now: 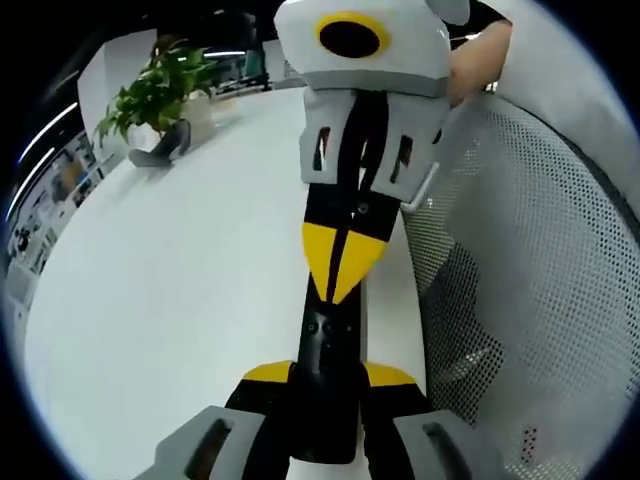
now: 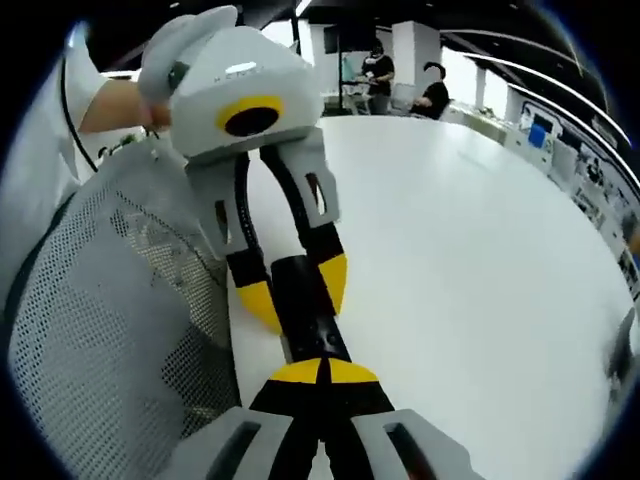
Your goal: Press the specified remote control buttons in sequence, fully releasing each button before pressing the next.
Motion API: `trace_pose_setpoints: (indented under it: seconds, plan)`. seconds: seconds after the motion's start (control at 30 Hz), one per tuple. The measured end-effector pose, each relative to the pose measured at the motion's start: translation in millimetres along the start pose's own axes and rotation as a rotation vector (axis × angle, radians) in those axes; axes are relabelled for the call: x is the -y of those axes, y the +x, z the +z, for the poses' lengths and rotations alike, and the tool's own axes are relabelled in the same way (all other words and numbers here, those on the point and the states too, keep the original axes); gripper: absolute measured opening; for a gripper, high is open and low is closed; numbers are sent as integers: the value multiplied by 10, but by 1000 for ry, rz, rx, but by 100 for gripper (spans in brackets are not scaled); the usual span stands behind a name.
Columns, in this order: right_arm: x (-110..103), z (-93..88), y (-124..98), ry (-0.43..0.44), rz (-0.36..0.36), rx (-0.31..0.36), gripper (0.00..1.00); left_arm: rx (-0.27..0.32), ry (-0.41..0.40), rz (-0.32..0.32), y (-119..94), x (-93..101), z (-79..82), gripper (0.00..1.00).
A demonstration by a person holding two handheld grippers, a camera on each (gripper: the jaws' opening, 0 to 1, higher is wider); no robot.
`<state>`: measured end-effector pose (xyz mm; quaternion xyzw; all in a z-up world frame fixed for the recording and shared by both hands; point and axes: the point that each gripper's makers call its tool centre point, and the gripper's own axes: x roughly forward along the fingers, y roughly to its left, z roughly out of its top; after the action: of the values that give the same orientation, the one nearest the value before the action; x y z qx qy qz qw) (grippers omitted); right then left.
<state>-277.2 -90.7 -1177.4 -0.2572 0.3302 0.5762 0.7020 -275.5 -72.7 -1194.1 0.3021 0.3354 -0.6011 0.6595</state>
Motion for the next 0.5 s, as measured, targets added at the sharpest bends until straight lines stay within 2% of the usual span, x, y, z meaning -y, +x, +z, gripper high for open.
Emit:
trace_pose_setpoints:
  seconds: [0.17, 0.23, 0.5]
  plan:
    - [2, -56, 34, -44, 19, -67, 0, 3, 0, 1, -1, 4, 2, 24]
    - [6, -27, 24, -54, 21, -58, 0, 2, 1, 0, 0, 4, 2, 24]
    - [6, -30, 59, -104, 6, -131, 0, 4, -2, 1, 4, 1, -1, 24]
